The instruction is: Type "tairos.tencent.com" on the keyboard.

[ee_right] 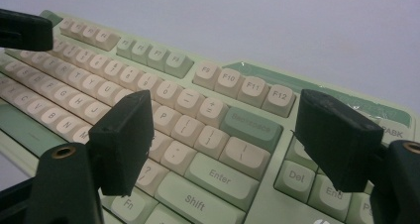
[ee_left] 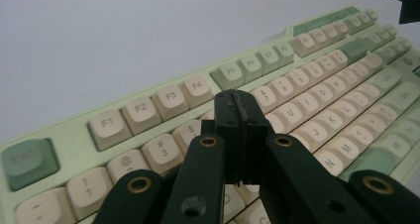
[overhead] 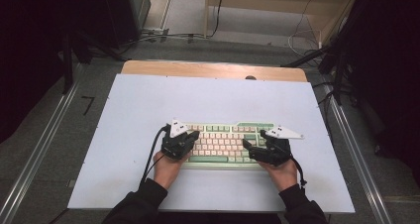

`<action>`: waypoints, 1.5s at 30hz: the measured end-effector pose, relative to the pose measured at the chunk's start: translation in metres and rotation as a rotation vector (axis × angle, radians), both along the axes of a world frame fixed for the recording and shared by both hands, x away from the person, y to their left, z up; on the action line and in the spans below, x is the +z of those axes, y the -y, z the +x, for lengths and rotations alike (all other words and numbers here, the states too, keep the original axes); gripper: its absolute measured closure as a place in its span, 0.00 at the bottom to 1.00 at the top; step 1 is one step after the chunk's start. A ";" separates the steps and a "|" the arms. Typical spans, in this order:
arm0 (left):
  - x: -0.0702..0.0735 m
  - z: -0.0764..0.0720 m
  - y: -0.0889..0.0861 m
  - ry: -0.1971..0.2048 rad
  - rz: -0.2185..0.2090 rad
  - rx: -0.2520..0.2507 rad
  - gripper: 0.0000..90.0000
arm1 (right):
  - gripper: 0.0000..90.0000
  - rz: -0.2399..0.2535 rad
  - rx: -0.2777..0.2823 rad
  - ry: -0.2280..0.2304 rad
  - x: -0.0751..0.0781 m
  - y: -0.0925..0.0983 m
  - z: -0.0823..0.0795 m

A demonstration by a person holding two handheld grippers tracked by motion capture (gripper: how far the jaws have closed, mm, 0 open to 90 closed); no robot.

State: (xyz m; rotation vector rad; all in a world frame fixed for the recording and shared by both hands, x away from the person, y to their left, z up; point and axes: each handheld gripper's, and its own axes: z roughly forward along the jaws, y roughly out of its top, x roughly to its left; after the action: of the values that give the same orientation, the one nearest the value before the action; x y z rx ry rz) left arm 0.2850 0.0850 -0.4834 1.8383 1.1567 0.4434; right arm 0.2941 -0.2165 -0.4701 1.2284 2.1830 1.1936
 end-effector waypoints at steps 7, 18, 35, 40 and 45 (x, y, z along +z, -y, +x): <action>-0.002 0.004 0.011 -0.034 0.008 -0.040 1.00 | 0.24 0.002 0.003 -0.003 0.000 0.002 0.000; -0.006 0.007 0.015 -0.061 0.025 -0.030 1.00 | 0.24 0.001 0.001 0.002 0.001 0.002 0.000; -0.007 0.008 0.017 -0.077 0.031 -0.036 1.00 | 0.24 0.006 0.001 0.000 0.001 0.003 -0.001; -0.009 0.008 0.018 -0.088 0.041 -0.041 1.00 | 0.24 0.007 0.001 -0.002 0.001 0.003 -0.001; -0.009 0.008 0.018 -0.091 0.035 -0.038 1.00 | 0.24 0.006 0.000 -0.004 0.001 0.003 -0.001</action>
State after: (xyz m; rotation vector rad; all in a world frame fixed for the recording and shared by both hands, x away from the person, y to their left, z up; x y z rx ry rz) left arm 0.2935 0.0673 -0.4922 1.9250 1.1792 0.3632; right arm 0.2934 -0.2195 -0.4690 1.2336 2.1841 1.1999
